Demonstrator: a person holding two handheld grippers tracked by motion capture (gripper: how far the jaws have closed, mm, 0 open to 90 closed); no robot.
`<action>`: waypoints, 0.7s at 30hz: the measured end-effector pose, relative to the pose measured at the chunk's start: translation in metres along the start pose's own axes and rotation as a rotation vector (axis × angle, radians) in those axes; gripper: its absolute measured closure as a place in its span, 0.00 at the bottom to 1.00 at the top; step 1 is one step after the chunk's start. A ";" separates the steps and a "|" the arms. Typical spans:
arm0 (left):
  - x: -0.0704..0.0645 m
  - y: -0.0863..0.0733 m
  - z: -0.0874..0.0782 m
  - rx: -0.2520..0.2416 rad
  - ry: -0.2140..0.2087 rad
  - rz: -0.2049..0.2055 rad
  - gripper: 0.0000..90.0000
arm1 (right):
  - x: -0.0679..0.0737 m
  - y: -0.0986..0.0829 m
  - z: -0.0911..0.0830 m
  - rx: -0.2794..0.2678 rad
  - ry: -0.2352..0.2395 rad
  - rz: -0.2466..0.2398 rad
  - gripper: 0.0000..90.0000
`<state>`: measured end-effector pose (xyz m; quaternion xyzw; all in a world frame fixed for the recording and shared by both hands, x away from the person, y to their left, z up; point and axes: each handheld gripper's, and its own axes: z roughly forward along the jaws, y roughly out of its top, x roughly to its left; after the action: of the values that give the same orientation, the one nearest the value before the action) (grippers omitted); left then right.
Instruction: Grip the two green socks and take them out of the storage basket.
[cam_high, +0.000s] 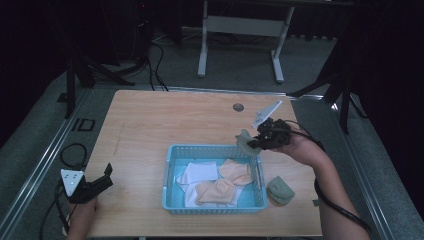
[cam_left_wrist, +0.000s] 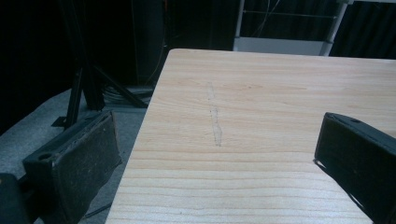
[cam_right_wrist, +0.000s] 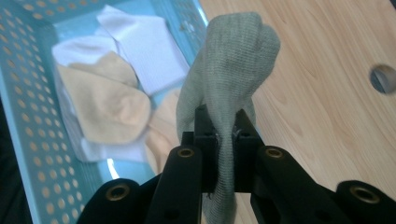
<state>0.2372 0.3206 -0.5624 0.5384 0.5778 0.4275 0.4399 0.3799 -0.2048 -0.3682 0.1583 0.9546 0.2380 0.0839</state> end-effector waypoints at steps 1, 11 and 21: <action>0.000 0.000 0.000 -0.001 0.000 0.000 0.01 | -0.002 -0.004 -0.002 -0.005 -0.005 0.010 0.94; 0.000 0.000 0.000 -0.001 -0.001 0.002 0.01 | -0.023 -0.059 -0.013 0.000 -0.064 0.113 0.94; 0.000 0.000 0.000 -0.001 0.001 0.002 0.01 | -0.034 -0.101 0.013 0.031 -0.078 0.212 0.94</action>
<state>0.2372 0.3203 -0.5625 0.5385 0.5775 0.4285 0.4393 0.3886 -0.2957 -0.4254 0.2686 0.9321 0.2245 0.0932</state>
